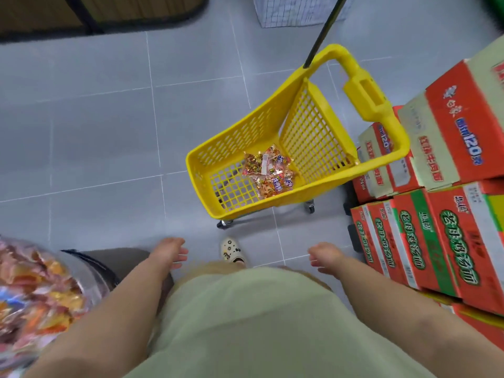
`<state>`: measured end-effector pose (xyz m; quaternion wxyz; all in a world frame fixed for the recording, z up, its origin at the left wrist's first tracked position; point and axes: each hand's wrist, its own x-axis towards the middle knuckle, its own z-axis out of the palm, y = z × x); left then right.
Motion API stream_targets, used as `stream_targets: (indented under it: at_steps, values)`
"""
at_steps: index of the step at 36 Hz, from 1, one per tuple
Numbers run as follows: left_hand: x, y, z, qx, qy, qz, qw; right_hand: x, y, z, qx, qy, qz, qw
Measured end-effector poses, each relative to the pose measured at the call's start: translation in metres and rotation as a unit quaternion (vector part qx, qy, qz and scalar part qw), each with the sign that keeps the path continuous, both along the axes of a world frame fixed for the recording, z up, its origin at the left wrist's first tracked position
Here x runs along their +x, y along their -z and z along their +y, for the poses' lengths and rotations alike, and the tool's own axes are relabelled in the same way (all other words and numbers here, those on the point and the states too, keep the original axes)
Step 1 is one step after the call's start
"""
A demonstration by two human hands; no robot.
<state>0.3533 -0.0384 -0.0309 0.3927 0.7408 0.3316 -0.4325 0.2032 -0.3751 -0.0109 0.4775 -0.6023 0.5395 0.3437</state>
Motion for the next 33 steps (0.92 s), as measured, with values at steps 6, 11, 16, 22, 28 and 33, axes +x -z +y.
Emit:
stream_targets:
  at_steps: [6, 11, 16, 22, 28, 33]
  values:
    - [0.076, -0.008, -0.015, -0.003, 0.040, -0.023, 0.999, 0.091, -0.003, -0.013, -0.021, -0.008, -0.063, 0.998]
    - [0.115, -0.005, -0.043, -0.019, 0.040, -0.028, 0.999, 0.165, 0.003, -0.018, -0.029, -0.050, -0.104, 0.993]
    - [0.134, 0.024, -0.068, 0.001, 0.049, -0.017, 0.999, 0.225, 0.038, -0.021, -0.054, -0.100, -0.114, 0.987]
    - [0.144, 0.087, -0.091, 0.022, -0.020, -0.038, 0.999, 0.257, 0.118, -0.034, -0.099, -0.211, -0.084, 0.969]
    - [0.137, 0.126, -0.108, 0.155, -0.088, -0.079, 0.981, 0.269, 0.177, -0.053, -0.203, -0.558, 0.015, 0.804]
    - [0.137, 0.129, -0.112, 0.198, -0.087, -0.102, 0.971, 0.275, 0.202, -0.052, -0.187, -0.649, 0.039, 0.736]
